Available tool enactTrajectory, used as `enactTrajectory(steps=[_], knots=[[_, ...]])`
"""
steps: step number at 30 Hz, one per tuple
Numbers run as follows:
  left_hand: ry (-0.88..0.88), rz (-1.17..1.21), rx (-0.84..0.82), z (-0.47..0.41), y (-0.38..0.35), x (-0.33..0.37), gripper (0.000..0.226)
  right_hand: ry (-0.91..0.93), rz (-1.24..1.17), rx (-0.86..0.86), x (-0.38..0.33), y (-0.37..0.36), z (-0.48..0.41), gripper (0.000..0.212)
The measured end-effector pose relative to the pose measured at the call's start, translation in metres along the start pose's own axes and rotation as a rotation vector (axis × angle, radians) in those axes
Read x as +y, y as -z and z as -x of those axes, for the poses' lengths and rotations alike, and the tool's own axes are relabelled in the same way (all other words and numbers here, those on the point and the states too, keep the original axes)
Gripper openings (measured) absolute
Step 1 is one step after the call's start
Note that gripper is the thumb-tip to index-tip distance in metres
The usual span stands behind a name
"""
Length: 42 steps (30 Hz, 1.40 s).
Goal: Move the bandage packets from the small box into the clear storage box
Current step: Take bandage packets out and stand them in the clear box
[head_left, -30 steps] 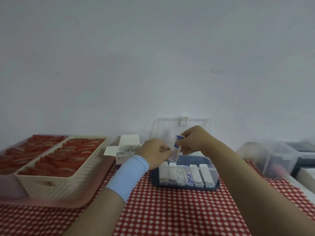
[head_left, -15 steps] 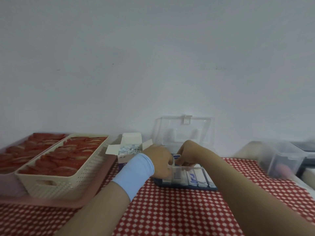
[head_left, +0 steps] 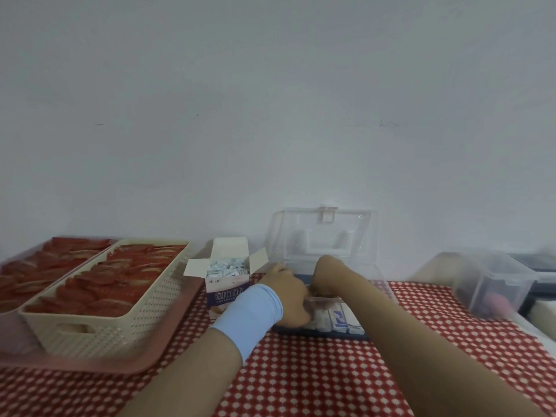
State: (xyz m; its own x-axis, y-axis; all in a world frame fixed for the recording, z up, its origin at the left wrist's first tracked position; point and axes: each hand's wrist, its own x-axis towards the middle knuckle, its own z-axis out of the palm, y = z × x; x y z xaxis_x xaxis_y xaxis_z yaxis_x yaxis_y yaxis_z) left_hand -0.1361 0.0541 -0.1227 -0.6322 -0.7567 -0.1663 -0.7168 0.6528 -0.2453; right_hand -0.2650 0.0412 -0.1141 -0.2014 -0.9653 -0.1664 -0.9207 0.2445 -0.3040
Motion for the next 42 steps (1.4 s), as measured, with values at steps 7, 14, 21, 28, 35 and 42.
enactTrajectory(steps=[7,14,21,28,35,42], knots=[[0.001,0.062,-0.033,-0.003,-0.001,-0.002,0.037,-0.063,-0.088,-0.141,0.006,0.007,-0.001,0.025],[-0.042,0.119,0.060,0.004,0.000,-0.006,0.038,-0.047,-0.127,-0.268,0.002,0.015,0.011,0.028],[-0.007,0.661,0.415,0.037,0.030,-0.035,0.029,0.003,-0.270,-0.031,-0.010,0.047,0.022,0.023],[0.296,0.777,0.554,0.051,0.016,-0.107,0.017,0.387,-0.324,0.195,-0.057,0.047,0.034,0.018],[0.446,0.720,0.483,0.055,-0.019,-0.134,0.023,0.556,-0.190,0.210,-0.097,0.027,0.028,0.015],[0.437,0.751,0.554,0.052,-0.042,-0.143,0.035,0.558,0.238,0.251,-0.127,0.006,0.003,0.019]])
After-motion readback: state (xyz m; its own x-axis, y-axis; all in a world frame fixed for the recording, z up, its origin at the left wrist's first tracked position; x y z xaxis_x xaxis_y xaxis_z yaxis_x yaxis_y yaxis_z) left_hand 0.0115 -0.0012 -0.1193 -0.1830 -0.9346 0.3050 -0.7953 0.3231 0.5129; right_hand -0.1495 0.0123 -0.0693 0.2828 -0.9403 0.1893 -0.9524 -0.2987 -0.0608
